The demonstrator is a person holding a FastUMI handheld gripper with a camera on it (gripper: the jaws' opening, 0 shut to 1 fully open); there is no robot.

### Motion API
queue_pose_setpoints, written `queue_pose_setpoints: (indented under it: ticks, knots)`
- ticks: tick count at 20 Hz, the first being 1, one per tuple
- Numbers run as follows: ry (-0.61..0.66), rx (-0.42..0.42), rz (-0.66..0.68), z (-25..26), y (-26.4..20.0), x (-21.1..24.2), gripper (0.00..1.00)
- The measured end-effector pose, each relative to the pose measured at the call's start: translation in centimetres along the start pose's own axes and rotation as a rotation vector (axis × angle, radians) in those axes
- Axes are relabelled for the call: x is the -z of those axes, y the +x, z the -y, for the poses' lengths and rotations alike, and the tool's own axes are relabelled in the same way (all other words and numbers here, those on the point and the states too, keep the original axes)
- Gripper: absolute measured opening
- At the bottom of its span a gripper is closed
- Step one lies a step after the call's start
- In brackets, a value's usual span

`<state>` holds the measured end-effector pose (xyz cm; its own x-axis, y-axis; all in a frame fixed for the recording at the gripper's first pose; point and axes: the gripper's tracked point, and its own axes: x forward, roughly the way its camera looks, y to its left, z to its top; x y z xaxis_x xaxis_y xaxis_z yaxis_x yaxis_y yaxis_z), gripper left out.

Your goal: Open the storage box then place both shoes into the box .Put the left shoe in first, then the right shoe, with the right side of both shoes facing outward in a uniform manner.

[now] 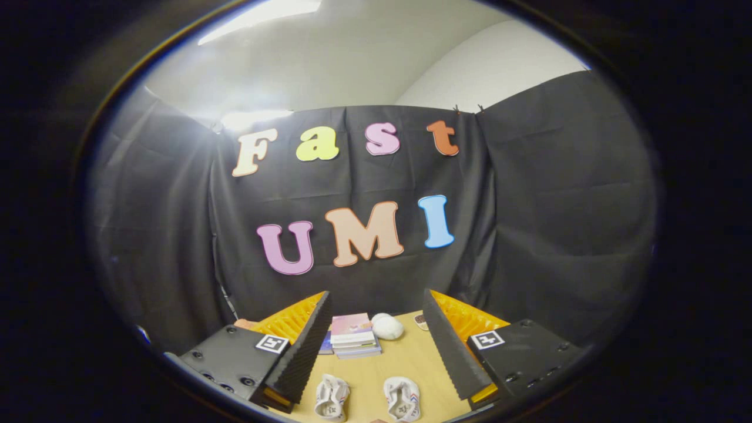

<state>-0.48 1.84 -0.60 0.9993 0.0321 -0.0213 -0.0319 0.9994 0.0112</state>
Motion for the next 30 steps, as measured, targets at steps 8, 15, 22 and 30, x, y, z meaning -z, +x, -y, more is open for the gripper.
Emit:
queue_pose_setpoints:
  ticks: [8, 15, 22, 30]
  knots:
    - [0.245, -0.085, -0.119, -3.4, 1.6, 6.4, 0.96]
    - [0.641, -0.140, -0.324, -7.3, 2.5, 16.0, 0.97]
    - [0.950, -0.143, -0.593, -12.1, 0.4, 27.3, 0.99]
    - [1.162, -0.198, -0.874, -18.4, -4.7, 37.3, 0.99]
